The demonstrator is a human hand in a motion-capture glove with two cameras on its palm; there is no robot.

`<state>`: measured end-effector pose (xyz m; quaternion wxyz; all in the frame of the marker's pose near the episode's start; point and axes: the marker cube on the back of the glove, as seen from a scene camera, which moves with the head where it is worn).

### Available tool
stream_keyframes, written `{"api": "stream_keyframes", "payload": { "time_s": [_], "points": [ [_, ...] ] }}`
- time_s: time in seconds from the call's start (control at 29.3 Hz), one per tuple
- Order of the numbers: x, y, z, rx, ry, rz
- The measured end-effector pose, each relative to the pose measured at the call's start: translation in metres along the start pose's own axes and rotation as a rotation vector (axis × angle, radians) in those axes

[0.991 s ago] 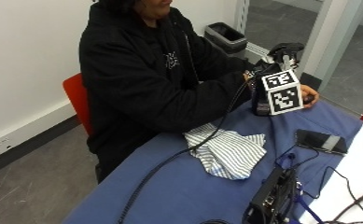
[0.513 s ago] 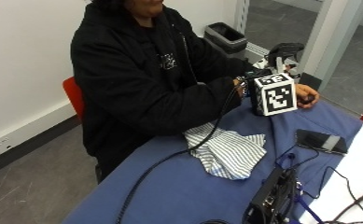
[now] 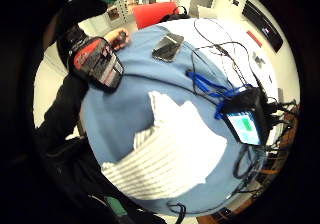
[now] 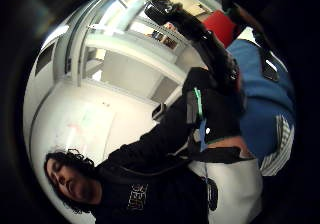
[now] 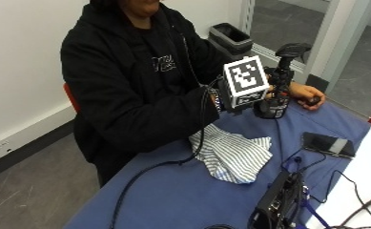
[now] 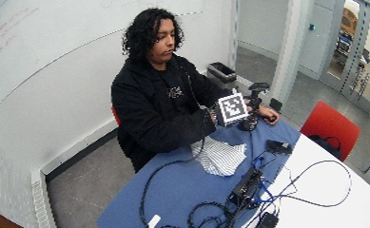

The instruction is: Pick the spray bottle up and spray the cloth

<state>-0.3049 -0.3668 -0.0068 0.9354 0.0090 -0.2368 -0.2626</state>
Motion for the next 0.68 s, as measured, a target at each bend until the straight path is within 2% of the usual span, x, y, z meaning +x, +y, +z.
{"api": "stream_keyframes", "payload": {
  "time_s": [0.34, 0.55, 0.68],
  "points": [
    [0.035, 0.064, -0.027, -0.068, 0.253, 0.073],
    [0.056, 0.073, -0.041, -0.057, 0.469, 0.074],
    [0.053, 0.112, -0.044, -0.116, 0.502, 0.043]
  ]
}}
